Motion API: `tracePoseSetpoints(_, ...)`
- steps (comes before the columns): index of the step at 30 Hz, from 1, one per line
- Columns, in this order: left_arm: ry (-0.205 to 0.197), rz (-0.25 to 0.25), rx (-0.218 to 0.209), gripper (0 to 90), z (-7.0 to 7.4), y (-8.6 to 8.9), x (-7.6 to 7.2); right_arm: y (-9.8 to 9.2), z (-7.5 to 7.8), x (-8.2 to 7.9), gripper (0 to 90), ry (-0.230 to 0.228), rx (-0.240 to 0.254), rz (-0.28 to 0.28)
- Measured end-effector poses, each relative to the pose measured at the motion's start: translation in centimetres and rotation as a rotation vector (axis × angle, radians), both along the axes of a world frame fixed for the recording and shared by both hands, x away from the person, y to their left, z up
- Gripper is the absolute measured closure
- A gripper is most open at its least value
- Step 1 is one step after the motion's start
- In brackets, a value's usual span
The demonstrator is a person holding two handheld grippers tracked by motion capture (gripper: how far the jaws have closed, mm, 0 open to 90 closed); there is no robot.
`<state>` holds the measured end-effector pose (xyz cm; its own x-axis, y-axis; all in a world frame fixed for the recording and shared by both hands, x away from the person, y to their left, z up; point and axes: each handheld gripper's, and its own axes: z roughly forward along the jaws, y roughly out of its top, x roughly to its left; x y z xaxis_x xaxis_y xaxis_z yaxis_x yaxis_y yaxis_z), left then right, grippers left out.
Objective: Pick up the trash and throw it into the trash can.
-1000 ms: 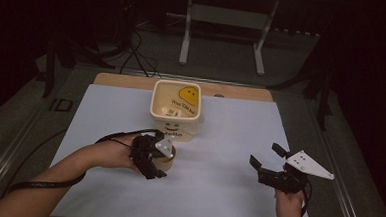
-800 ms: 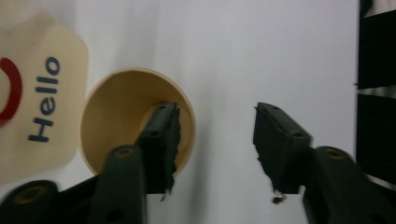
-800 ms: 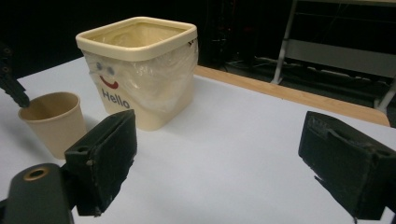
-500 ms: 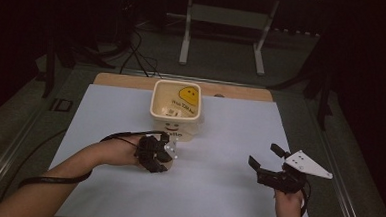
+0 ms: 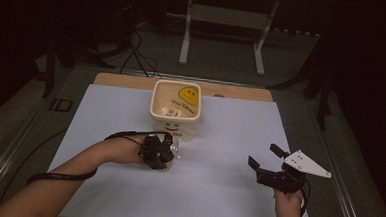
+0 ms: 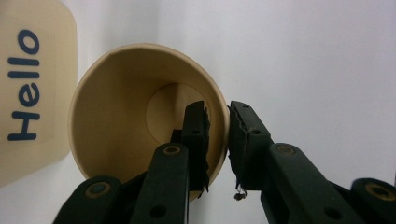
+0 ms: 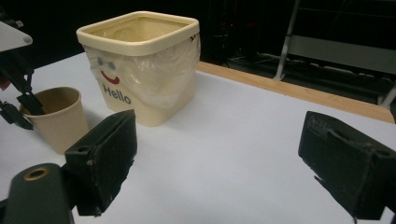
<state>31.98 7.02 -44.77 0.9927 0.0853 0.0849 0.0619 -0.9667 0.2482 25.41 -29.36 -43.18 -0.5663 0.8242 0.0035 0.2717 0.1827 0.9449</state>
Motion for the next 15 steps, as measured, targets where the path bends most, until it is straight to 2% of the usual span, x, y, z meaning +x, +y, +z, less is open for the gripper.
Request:
tracePoseSetpoints(5, -0.002, 0.004, -0.010, 86.7, -0.02, 0.12, 0.02, -0.09, -0.10, 0.11, 11.5, 0.004, 0.002, -0.004)
tracePoseSetpoints(9, -0.039, 0.014, -0.013, 88.0, 0.18, 0.30, 0.07, -0.03, -0.06, 0.04, 11.5, 0.003, 0.000, -0.002)
tracePoseSetpoints(12, -0.064, 0.006, -0.002, 88.4, 0.36, 0.53, 0.02, 0.00, -0.05, 0.03, 11.6, 0.004, 0.002, -0.001)
tracePoseSetpoints(15, -0.074, -0.016, -0.013, 88.3, 0.81, 0.92, -0.05, -0.01, -0.04, 0.04, 11.6, 0.004, 0.004, 0.001)
